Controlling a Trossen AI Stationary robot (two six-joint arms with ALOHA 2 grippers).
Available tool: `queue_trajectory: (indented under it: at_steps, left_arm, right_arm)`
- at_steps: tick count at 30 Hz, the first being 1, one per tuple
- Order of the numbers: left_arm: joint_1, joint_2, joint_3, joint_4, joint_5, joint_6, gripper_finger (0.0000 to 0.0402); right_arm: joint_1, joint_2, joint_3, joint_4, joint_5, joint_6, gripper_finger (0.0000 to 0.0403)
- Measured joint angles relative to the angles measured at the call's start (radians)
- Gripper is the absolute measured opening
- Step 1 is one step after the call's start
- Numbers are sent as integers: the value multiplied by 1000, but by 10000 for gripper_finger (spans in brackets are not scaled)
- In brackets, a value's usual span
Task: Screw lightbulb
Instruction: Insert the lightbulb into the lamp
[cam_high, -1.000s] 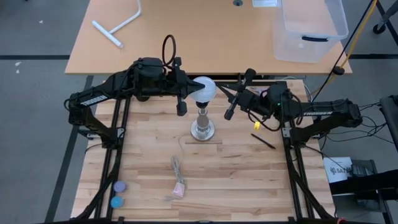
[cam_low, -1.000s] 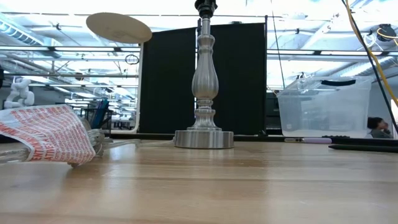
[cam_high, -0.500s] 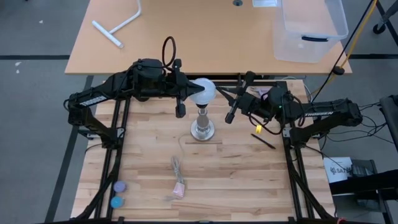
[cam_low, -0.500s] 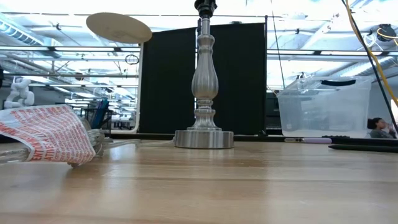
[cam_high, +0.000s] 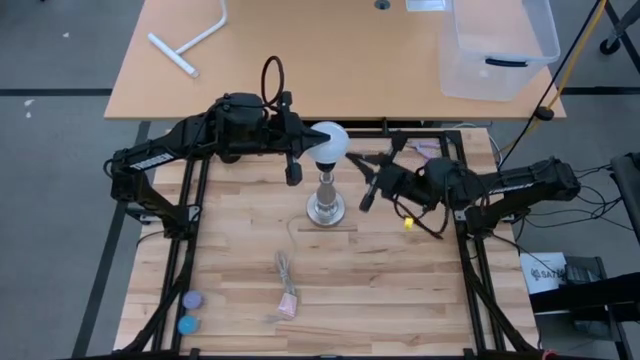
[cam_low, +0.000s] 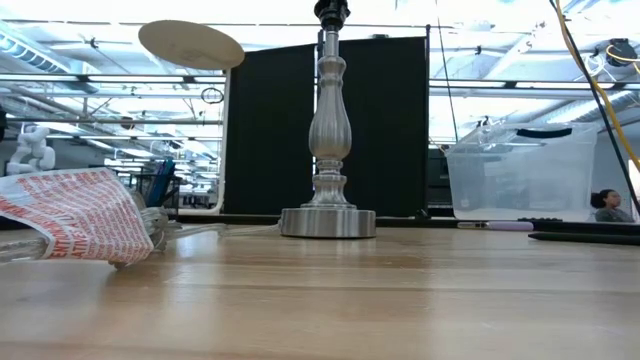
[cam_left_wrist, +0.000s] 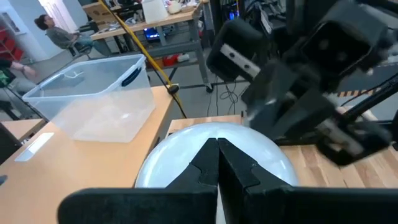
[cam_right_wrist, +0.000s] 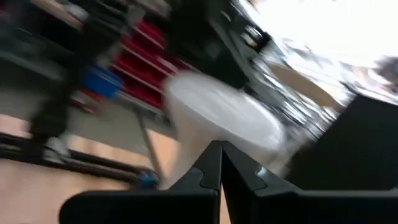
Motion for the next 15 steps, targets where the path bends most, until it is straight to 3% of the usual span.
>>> queue_trajectory:
  at_steps: [4, 9, 15]
  left_arm:
    - [0, 0, 0, 2, 1, 0, 0]
    - [0, 0, 0, 11, 2, -1, 0]
    - [0, 0, 0, 13, 8, -16, 0]
  right_arm:
    - [-21, 0, 2, 58, 146, 35, 0]
    - [-53, 2, 2, 76, 141, 76, 0]
    - [-82, 1, 5, 107, 46, 84, 0]
